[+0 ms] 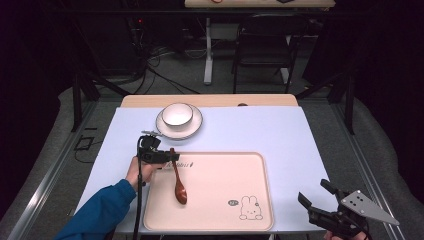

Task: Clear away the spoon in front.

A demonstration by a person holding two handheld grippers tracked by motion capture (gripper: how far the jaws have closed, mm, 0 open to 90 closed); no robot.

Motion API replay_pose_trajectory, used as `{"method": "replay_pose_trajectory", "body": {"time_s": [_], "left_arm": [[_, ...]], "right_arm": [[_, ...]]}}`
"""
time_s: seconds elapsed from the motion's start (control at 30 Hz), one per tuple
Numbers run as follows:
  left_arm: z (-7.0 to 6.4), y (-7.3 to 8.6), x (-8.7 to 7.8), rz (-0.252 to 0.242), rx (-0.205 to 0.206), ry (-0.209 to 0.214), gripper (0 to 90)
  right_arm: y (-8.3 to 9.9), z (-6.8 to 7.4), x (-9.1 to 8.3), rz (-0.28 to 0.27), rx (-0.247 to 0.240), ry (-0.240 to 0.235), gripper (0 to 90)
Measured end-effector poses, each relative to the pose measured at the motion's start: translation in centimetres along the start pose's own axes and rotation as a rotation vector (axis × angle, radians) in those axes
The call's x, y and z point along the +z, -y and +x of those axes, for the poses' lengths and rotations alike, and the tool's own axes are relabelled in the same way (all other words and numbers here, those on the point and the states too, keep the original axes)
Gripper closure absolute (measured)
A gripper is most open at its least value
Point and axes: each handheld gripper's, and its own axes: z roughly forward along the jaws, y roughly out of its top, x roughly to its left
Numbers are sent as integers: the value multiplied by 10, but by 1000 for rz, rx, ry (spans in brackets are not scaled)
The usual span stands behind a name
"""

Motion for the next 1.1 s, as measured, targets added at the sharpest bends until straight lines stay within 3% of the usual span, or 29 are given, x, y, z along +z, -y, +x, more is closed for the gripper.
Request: {"method": "replay_pose_trajectory", "body": {"time_s": [0.17, 0.77, 1.1], "left_arm": [[-1, 1, 2, 11, 24, -42, 673], [-4, 2, 4, 32, 78, -101, 578], [-6, 1, 3, 29, 96, -126, 412]], "right_arm": [[0, 0, 0, 1, 2, 2, 140], [0, 0, 0, -1, 1, 0, 140], [0, 0, 0, -1, 3, 0, 140]]}}
